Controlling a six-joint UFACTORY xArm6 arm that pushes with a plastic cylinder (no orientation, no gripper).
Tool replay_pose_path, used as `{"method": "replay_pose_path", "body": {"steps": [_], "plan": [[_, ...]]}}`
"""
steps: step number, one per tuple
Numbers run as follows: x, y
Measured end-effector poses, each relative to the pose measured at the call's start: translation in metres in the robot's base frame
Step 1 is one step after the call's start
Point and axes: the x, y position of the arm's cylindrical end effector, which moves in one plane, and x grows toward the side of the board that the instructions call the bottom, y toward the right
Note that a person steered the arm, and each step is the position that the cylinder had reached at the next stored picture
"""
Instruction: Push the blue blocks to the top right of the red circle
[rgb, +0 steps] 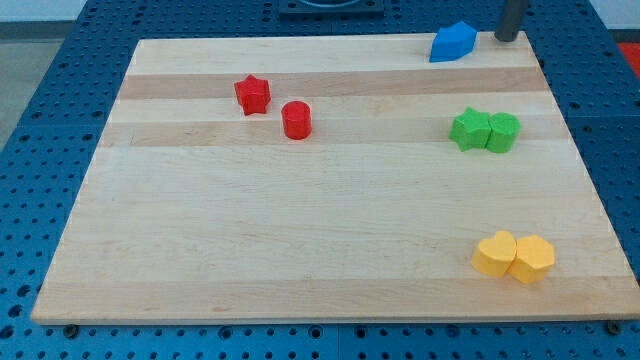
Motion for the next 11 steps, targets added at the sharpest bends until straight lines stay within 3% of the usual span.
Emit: {"method": "replay_pose_path", "body": {"steps": [7, 11], "plan": [[0.047, -0.162], [0.093, -0.182]]}}
